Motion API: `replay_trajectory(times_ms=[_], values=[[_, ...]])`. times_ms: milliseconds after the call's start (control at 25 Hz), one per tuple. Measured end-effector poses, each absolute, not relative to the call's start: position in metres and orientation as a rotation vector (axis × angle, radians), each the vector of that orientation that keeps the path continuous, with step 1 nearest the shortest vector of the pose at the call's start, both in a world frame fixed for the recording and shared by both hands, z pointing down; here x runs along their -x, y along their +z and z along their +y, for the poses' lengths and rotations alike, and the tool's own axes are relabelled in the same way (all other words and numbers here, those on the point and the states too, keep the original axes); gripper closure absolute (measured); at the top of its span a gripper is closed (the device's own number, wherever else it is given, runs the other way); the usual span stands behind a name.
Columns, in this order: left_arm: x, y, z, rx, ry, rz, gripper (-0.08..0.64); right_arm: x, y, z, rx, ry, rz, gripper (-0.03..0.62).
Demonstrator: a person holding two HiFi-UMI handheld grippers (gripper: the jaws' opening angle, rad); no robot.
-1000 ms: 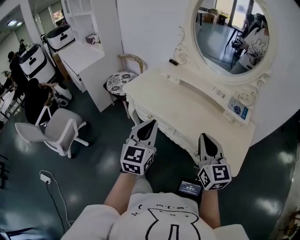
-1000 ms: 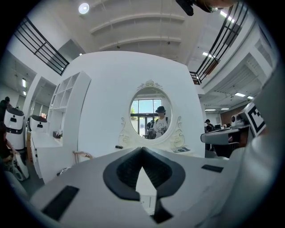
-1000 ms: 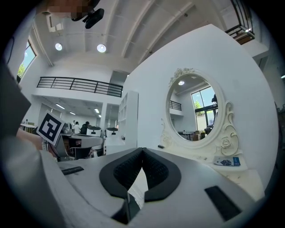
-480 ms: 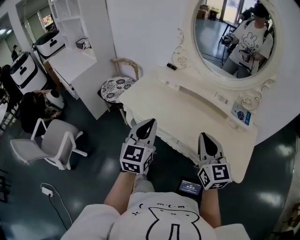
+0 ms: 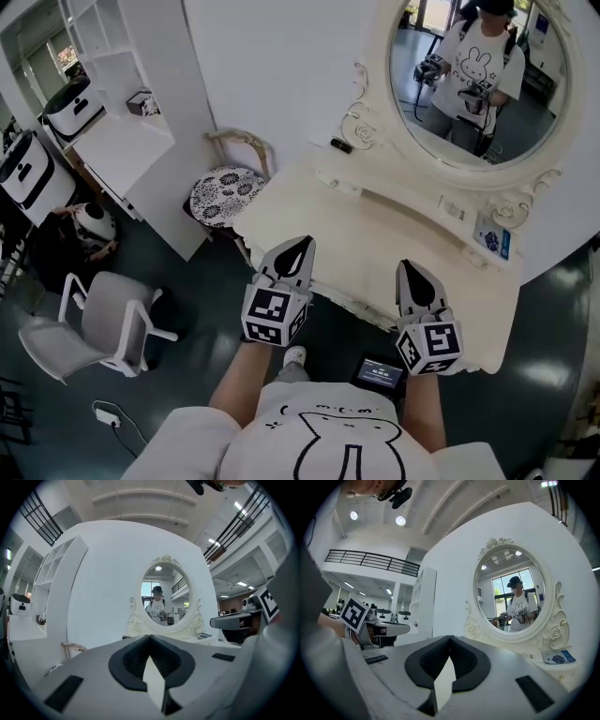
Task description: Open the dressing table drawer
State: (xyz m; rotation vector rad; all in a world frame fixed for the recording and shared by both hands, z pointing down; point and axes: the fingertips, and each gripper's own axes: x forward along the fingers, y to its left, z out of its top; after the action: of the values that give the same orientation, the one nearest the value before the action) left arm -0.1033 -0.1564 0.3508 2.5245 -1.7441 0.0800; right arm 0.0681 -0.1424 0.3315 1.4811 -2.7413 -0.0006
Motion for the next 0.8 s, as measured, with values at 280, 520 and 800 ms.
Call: replay_trajectory(times_ms=[280, 520, 800], values=[[0.131, 0.353, -0.205, -2.583, 0.076, -1.637, 0.555, -0.041, 0.337, -0.176, -1.588, 0.018, -2.663, 0.581], [0.148, 0.358, -0.231, -2.616, 0.078, -1.558, 0.555, -0.025, 0.341, -0.195, -1.672, 0.037, -2.607, 0.581], [0.161, 0.365, -0.252, -2.634, 0.077, -1.492, 0.555, -0.017, 0.35, -0.204, -1.745, 0.061, -2.536, 0.581]])
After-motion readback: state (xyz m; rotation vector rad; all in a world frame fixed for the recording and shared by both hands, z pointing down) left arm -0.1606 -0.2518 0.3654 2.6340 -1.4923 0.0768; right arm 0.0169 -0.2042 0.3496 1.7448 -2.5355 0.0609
